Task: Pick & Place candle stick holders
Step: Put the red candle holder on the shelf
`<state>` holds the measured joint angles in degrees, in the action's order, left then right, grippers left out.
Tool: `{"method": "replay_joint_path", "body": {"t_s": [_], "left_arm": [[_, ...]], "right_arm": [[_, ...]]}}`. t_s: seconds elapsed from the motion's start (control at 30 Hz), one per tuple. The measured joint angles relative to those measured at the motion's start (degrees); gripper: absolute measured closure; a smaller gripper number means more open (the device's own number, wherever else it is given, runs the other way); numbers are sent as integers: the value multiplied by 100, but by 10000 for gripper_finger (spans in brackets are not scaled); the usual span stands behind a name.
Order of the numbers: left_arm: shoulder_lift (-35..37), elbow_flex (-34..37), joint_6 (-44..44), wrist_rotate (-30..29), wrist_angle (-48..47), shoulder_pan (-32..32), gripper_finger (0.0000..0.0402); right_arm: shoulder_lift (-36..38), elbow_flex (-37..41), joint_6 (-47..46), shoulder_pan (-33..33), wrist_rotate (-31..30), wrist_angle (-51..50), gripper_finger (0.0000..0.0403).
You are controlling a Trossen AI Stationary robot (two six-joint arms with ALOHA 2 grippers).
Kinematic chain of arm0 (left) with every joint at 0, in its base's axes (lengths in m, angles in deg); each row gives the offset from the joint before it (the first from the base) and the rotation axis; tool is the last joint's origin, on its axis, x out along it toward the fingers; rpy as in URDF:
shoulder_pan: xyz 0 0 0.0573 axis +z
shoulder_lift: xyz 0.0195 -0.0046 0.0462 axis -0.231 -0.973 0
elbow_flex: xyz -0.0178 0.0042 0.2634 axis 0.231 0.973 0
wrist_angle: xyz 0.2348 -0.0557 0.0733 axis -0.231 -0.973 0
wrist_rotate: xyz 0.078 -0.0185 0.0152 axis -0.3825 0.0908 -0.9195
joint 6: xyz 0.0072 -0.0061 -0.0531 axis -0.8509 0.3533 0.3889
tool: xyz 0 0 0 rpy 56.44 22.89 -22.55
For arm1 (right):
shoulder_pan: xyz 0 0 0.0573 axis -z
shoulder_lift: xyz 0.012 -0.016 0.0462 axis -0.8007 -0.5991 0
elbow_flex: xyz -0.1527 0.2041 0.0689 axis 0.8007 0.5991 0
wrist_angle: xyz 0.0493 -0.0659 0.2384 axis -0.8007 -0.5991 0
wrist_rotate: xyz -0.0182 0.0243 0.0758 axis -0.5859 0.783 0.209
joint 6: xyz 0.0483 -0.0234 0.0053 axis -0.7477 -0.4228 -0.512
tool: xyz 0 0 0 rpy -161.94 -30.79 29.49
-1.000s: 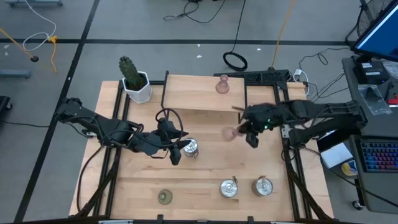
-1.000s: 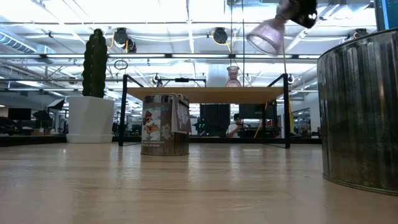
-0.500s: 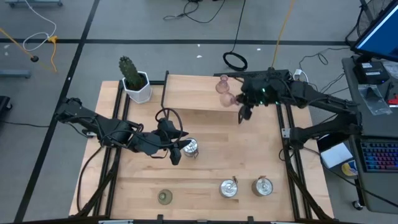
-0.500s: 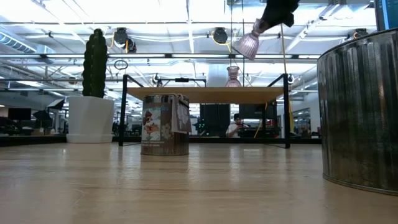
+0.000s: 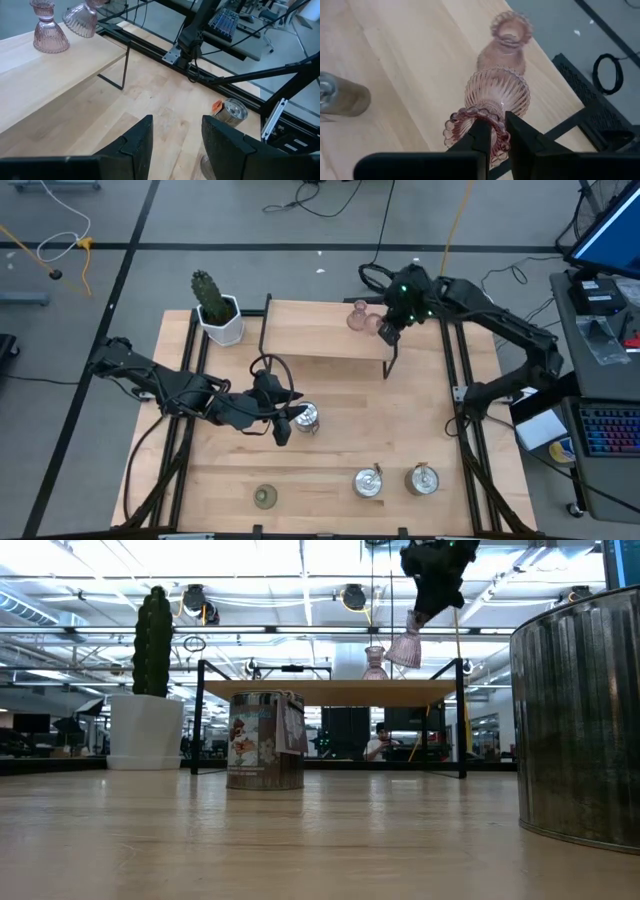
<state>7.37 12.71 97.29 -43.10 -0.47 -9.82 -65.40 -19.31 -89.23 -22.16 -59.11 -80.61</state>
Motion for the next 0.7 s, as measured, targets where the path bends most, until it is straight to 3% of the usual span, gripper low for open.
{"method": "replay_joint_path", "body": {"t_s": [0.33,0.7], "left_arm": [[0,0,-99,0,-1,0,233],[0,0,-95,0,2,56,233]], "right_arm": [[-483,-13,241,659,544,-55,375],[-573,-120,362,1046,694,-220,375]]}}
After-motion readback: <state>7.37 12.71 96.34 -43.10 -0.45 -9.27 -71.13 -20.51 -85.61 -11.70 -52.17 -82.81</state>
